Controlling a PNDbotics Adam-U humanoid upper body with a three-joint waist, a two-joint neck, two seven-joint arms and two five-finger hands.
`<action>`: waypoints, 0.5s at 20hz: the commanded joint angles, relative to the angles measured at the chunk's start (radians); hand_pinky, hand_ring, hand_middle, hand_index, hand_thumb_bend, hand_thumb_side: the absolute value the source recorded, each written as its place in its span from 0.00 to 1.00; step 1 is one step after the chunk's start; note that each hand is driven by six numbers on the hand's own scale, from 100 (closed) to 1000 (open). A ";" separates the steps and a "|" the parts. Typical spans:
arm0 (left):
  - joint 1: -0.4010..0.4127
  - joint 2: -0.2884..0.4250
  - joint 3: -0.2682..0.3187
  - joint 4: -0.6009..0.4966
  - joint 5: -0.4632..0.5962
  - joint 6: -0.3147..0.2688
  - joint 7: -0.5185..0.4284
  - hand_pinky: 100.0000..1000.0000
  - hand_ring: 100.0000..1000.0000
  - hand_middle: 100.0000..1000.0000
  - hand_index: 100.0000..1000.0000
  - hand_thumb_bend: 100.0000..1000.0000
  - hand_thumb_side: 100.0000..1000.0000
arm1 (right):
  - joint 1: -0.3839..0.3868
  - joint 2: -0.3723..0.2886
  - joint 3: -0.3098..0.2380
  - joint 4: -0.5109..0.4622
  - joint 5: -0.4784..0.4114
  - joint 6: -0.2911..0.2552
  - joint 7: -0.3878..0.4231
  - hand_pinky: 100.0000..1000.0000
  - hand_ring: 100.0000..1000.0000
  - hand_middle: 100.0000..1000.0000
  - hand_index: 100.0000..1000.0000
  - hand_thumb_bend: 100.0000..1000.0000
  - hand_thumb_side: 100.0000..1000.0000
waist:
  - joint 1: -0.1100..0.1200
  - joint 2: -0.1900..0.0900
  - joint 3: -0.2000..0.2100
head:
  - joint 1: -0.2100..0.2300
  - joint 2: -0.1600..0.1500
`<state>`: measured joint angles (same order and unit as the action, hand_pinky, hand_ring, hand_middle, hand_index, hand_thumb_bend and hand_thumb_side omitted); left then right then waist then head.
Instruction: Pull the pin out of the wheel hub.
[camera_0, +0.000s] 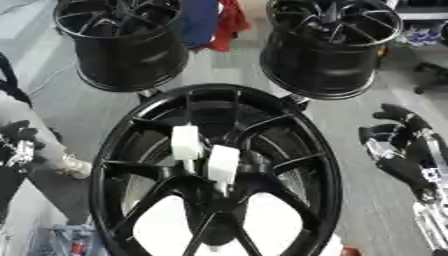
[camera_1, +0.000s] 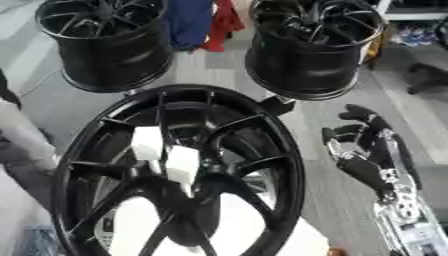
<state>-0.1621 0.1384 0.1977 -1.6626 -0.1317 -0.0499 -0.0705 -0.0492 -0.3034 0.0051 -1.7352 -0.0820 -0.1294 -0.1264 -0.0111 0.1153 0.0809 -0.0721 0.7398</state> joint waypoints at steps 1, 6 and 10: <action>-0.009 0.004 -0.003 -0.011 -0.002 -0.001 -0.004 0.47 0.59 0.63 0.77 0.06 0.50 | -0.015 -0.001 0.010 -0.007 -0.016 -0.003 0.024 0.57 0.58 0.66 0.79 0.23 0.00 | 0.002 -0.009 -0.003 | 0.012 0.018; -0.008 0.004 -0.007 -0.010 0.000 -0.003 -0.009 0.47 0.59 0.64 0.77 0.06 0.50 | -0.024 0.012 0.017 0.007 -0.020 -0.002 0.032 0.57 0.58 0.66 0.79 0.23 0.01 | 0.004 -0.013 -0.004 | 0.041 0.030; -0.007 0.002 -0.011 -0.008 -0.001 -0.003 -0.013 0.47 0.59 0.64 0.77 0.06 0.50 | -0.027 0.018 0.019 0.016 -0.016 0.000 0.034 0.57 0.58 0.66 0.79 0.24 0.02 | 0.004 -0.013 -0.009 | 0.059 0.030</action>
<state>-0.1605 0.1362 0.1884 -1.6592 -0.1319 -0.0520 -0.0787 -0.0652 -0.2774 0.0254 -1.7123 -0.0981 -0.1286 -0.0949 -0.0079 0.1121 0.0737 -0.0204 0.7646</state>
